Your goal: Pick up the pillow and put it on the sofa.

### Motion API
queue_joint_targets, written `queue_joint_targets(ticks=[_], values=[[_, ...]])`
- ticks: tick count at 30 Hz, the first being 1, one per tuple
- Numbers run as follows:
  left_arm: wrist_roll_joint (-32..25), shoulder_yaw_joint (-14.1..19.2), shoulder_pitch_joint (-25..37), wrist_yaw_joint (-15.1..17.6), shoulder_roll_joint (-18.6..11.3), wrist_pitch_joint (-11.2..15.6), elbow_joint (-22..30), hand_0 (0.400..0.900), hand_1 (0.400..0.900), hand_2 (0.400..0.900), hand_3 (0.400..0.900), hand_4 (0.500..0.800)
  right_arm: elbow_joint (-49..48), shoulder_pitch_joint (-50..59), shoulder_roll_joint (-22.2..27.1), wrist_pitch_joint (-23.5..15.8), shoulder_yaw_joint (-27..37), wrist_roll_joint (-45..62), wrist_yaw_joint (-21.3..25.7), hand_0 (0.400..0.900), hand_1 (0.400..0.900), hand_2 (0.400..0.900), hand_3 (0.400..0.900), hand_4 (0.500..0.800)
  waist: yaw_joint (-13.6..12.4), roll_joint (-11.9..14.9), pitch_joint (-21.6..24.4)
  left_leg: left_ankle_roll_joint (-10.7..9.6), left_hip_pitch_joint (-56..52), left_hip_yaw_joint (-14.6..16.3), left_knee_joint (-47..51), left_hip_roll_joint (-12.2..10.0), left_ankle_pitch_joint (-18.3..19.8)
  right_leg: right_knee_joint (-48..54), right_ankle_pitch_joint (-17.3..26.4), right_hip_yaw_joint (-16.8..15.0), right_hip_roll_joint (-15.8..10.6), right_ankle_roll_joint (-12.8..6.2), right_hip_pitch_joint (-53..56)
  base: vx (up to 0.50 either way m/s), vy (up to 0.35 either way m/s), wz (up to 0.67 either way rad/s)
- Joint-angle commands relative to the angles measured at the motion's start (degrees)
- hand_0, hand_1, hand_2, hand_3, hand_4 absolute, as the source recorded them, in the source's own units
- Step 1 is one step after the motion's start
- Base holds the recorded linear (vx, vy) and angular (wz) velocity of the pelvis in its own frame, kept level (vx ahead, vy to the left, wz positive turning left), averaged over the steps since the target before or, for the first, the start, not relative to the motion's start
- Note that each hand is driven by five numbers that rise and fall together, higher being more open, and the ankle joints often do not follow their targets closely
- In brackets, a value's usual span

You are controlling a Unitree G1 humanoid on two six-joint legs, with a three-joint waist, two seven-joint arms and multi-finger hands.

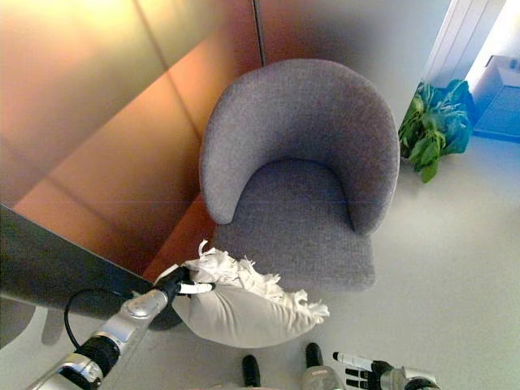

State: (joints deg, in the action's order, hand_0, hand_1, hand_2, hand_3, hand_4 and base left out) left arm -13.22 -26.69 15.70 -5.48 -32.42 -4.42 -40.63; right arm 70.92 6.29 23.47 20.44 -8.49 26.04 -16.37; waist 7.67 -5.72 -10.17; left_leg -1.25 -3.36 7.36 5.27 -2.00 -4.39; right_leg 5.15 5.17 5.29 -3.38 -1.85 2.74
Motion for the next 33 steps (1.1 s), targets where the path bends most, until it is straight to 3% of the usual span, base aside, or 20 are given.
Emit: queue_joint_targets(ticks=[1,7,14,18,24,33], values=[[1.4,1.8,14.7,-3.3,-8.6,4.5,2.3,0.4,0.4,0.4,0.4,0.5,2.1,-1.3,0.7,-1.3,0.6,-0.4,-2.1,0.9,0.9,0.9,0.9,0.8,-0.9,0.9,5.7,-0.6,-3.1,1.7,-2.5,4.6,7.1,-3.4,-4.9,1.7,-1.2,-3.86,1.5,0.05,-0.017,0.05],[2.7,-0.7,29.8,-8.9,-15.4,3.6,-2.5,0.4,0.4,0.4,0.4,0.5,3.8,-3.4,2.0,-1.8,2.6,-0.2,-2.5,0.9,0.9,0.9,0.9,0.8,1.9,-0.8,7.2,-0.9,-4.8,2.8,-2.6,4.4,7.6,-2.9,-4.8,0.9,-1.0,-4.4,2.6,0.05,-0.004,-0.02],[1.0,-7.0,48.4,-10.8,-19.1,-1.9,-10.7,0.4,0.4,0.4,0.4,0.5,6.0,-5.1,2.7,-2.1,4.0,0.5,-2.5,0.9,0.9,0.9,0.9,0.8,5.4,-3.3,8.5,-1.3,-6.0,4.4,-2.1,4.0,7.5,-2.5,-4.4,-0.8,-0.5,-5.2,2.5,0.06,-0.011,-0.11],[-0.6,-8.5,53.5,-8.7,-19.3,-5.0,-13.8,0.4,0.4,0.4,0.4,0.5,6.2,-5.4,2.4,-1.7,4.2,1.8,-1.8,0.9,0.9,0.9,0.9,0.8,6.8,-4.6,8.7,-1.4,-6.1,5.4,-2.0,4.0,7.4,-2.2,-4.1,-1.5,-0.5,-5.57,2.1,0.04,-0.013,-0.16],[-1.8,-9.5,56.5,-7.1,-19.0,-5.8,-16.2,0.4,0.4,0.4,0.4,0.5,6.1,-6.0,1.9,-0.7,4.4,3.1,-1.2,0.9,0.9,0.9,0.9,0.8,8.8,-6.3,8.7,-1.6,-5.9,7.3,-2.2,4.0,7.3,-1.8,-3.6,-2.8,-0.4,-5.97,1.1,0.04,-0.022,-0.18],[-4.2,-10.4,59.3,-3.4,-14.9,-9.4,-15.9,0.4,0.4,0.4,0.4,0.5,6.5,-7.9,1.1,-0.4,5.8,5.9,-0.5,0.9,0.9,0.9,0.9,0.8,12.6,-7.8,8.8,-1.4,-5.6,9.8,-2.8,3.7,7.9,-2.2,-3.5,-5.5,0.6,-6.22,-0.5,0.07,-0.06,-0.21]])
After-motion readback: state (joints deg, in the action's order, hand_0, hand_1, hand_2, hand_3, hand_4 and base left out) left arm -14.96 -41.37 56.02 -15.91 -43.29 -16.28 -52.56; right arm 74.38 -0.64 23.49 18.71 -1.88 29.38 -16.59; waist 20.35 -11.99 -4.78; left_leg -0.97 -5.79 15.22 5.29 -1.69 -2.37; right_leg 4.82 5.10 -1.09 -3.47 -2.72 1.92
